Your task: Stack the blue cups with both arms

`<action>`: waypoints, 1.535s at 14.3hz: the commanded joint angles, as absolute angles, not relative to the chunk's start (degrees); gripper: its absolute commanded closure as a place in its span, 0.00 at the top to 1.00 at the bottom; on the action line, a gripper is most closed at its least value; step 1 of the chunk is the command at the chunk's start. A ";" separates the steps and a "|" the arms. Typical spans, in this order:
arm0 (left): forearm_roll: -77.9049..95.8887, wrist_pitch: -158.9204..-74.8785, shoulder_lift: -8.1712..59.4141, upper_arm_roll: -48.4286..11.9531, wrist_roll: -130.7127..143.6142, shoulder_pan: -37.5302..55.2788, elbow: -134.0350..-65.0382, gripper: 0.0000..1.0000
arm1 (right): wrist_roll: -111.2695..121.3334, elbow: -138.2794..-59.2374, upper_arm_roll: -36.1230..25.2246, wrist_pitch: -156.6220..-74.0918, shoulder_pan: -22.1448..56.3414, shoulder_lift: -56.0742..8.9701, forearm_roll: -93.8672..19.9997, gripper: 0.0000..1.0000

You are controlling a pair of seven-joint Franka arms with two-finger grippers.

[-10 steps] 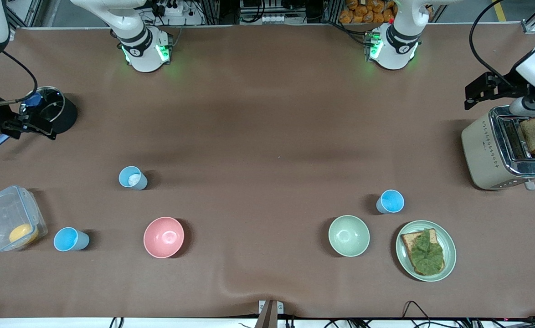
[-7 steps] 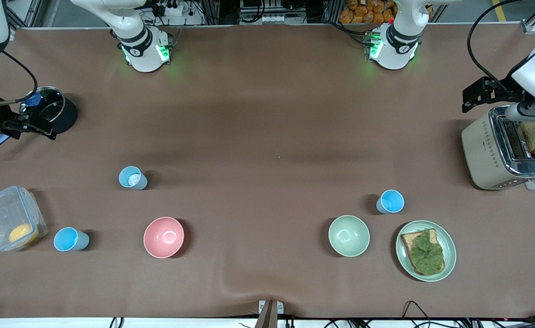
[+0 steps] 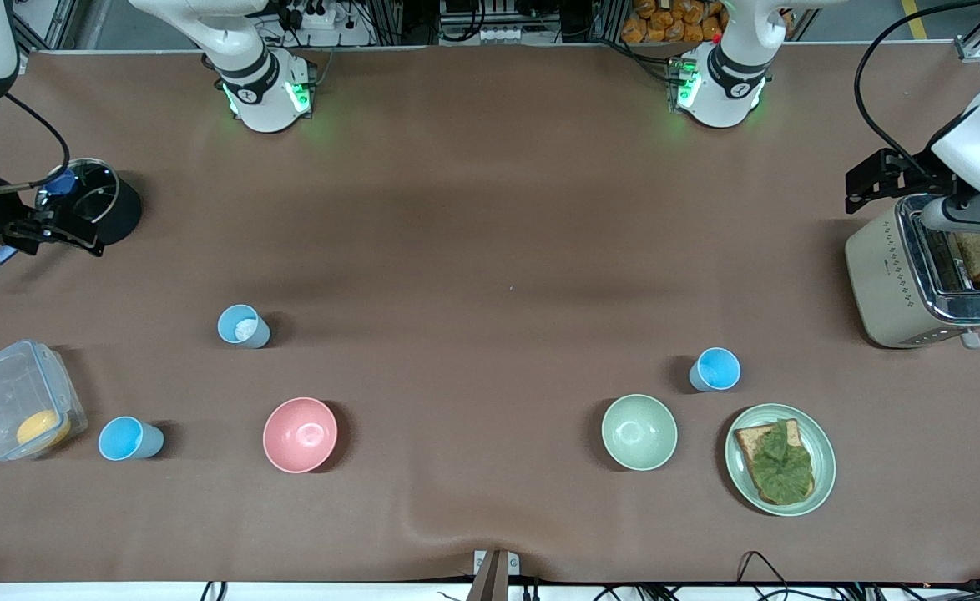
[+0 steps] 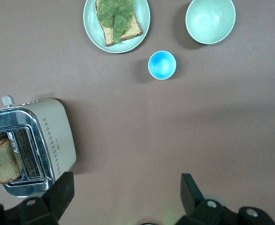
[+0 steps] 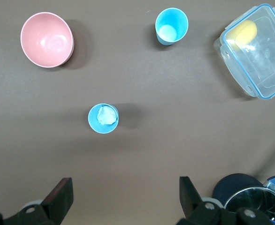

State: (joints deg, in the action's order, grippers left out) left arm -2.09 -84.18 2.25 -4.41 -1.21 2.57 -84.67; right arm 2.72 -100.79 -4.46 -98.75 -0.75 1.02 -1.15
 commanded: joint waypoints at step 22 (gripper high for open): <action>-3.69 -89.72 29.86 -4.66 0.53 4.21 -83.06 1.00 | 1.85 -107.92 -3.43 -115.38 1.32 -20.56 -8.51 1.00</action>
State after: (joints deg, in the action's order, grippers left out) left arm -2.27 -87.53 25.05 -4.91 -0.39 3.40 -84.88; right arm 2.59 -105.77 -3.37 -112.02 0.56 -19.87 -6.29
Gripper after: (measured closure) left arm 0.000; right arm 0.000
